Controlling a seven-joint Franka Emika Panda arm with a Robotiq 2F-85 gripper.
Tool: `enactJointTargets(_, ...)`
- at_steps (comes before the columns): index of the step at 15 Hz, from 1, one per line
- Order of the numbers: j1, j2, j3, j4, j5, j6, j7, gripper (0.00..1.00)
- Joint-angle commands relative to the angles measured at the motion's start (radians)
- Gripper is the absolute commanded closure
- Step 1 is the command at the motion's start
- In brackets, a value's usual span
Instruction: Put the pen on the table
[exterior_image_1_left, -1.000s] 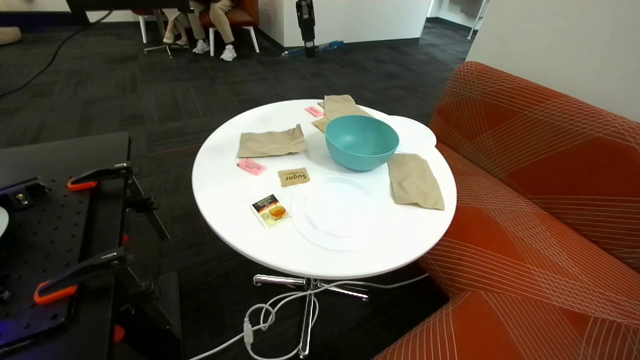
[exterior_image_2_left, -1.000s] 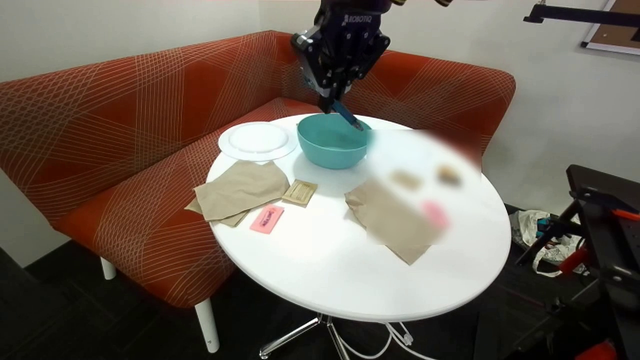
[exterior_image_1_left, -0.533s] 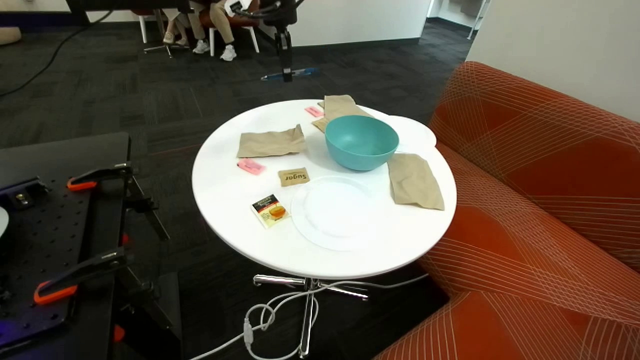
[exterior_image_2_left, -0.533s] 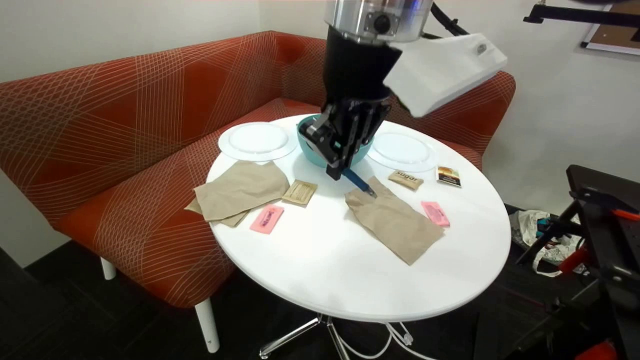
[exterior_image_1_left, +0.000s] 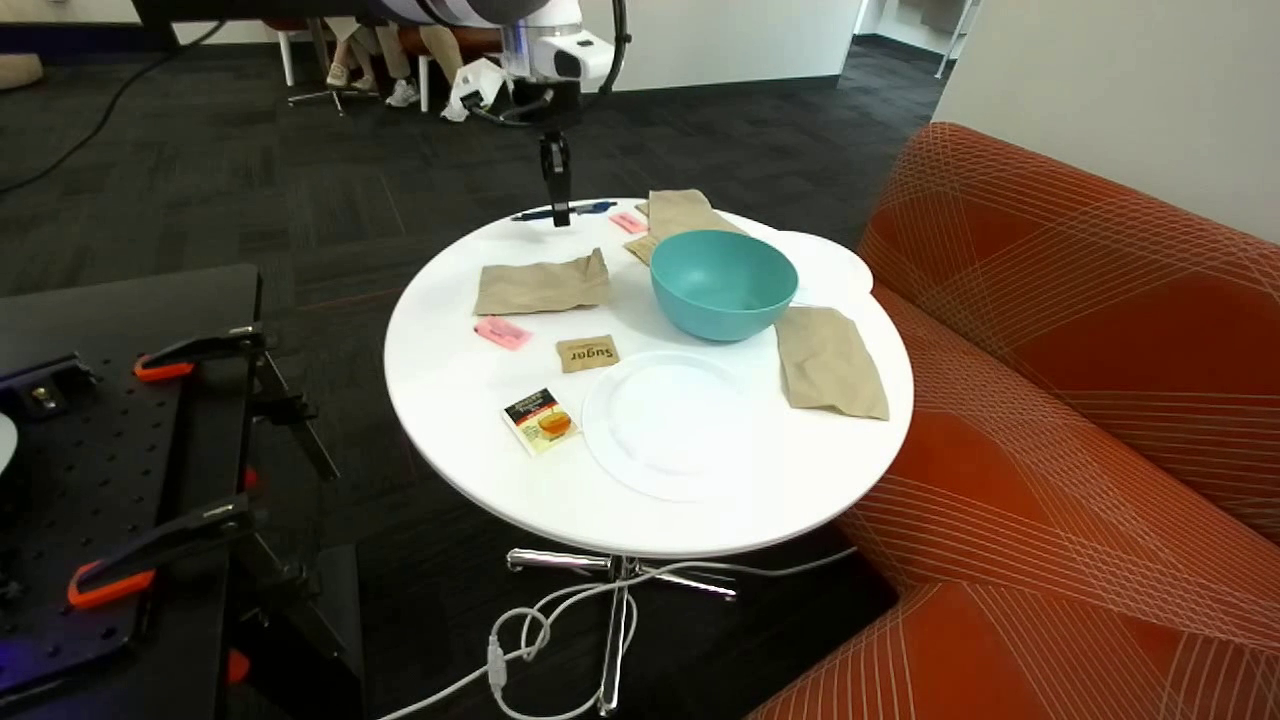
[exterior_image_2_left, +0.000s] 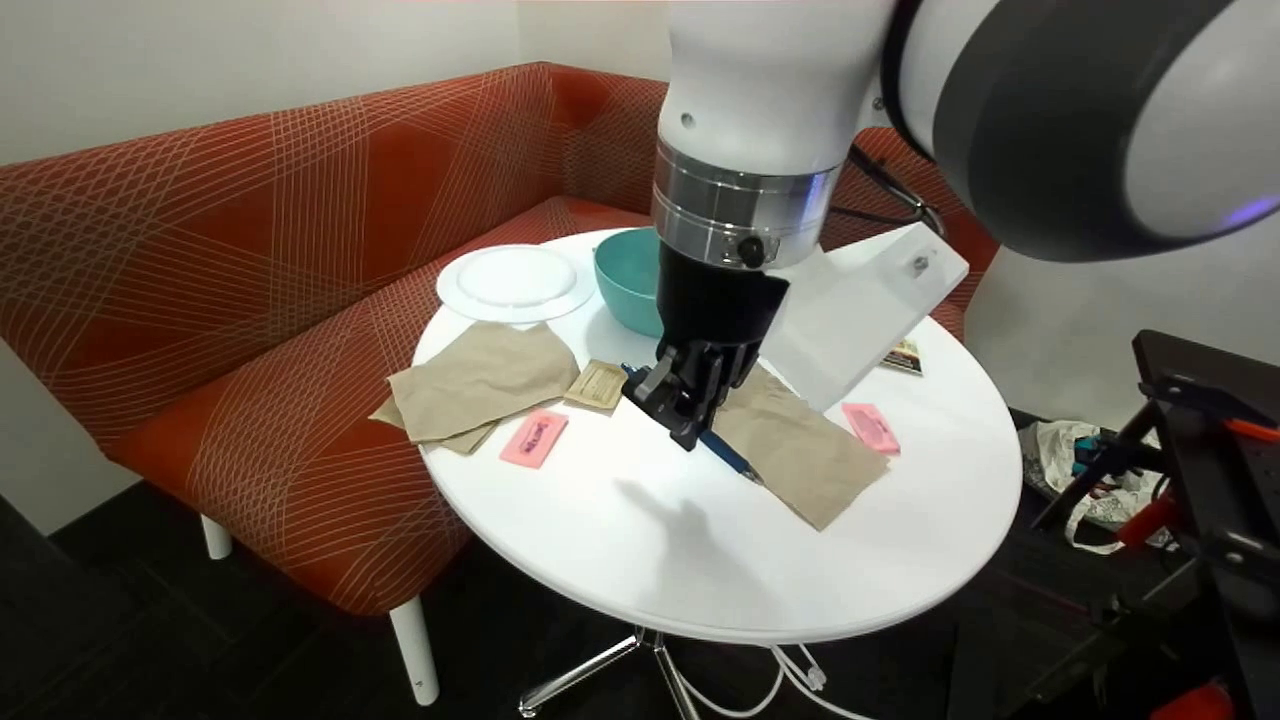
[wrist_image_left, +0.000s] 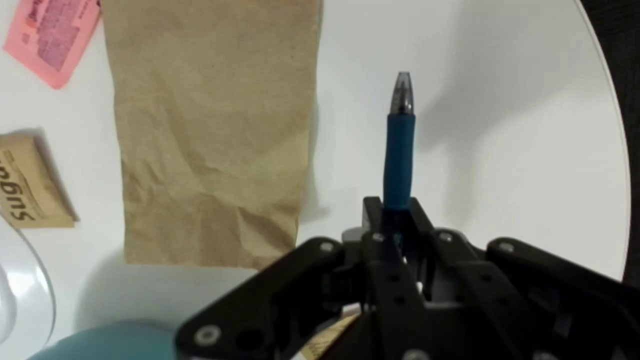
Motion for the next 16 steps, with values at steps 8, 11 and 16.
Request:
enactJointTargets(8,0.031,-0.015,-0.037,-0.019,0.009,0.042,-0.015,0.18)
enactJointTargets(11,0.032,-0.017,-0.04,-0.02,0.011,0.046,-0.016,0.01)
enactJointTargets(16,0.031,-0.018,-0.039,-0.019,0.013,0.048,-0.019,0.0)
